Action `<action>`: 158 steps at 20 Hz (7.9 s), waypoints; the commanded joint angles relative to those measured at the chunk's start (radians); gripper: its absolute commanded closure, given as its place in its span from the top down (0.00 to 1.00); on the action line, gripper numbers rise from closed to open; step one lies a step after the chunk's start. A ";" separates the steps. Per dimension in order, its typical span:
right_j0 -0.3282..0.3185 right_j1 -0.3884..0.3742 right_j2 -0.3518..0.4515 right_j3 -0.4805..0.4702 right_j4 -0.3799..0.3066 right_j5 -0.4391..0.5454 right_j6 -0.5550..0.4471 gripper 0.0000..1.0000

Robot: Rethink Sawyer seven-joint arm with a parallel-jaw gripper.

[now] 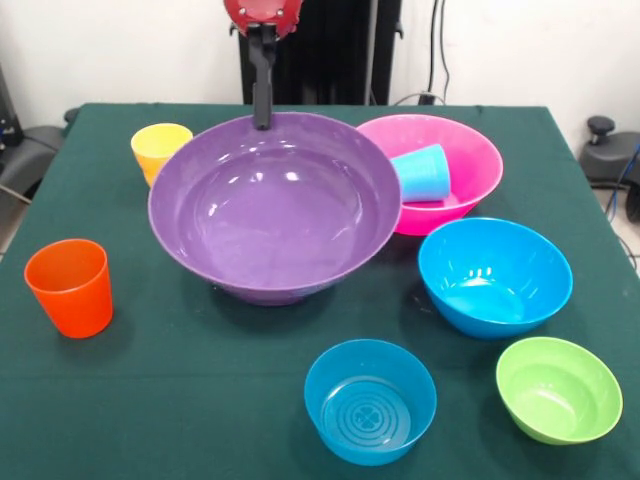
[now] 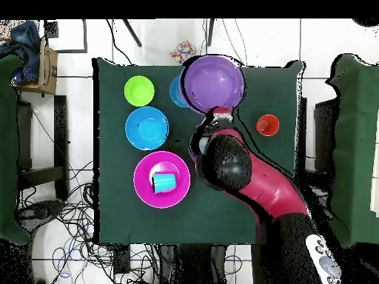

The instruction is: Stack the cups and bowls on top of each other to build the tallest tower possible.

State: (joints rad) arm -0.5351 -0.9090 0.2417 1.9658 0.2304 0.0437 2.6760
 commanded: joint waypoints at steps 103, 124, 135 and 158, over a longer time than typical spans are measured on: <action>-0.303 -0.112 0.391 0.439 -0.273 -0.264 0.140 0.00; -0.372 -0.019 0.416 0.440 -0.336 -0.367 0.156 0.00; -0.399 0.010 0.433 0.437 -0.348 -0.375 0.147 0.00; -0.455 0.025 0.446 0.420 -0.381 -0.344 0.104 0.00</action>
State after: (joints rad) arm -0.9932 -0.9283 0.6413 2.3769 -0.0937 -0.3024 2.6762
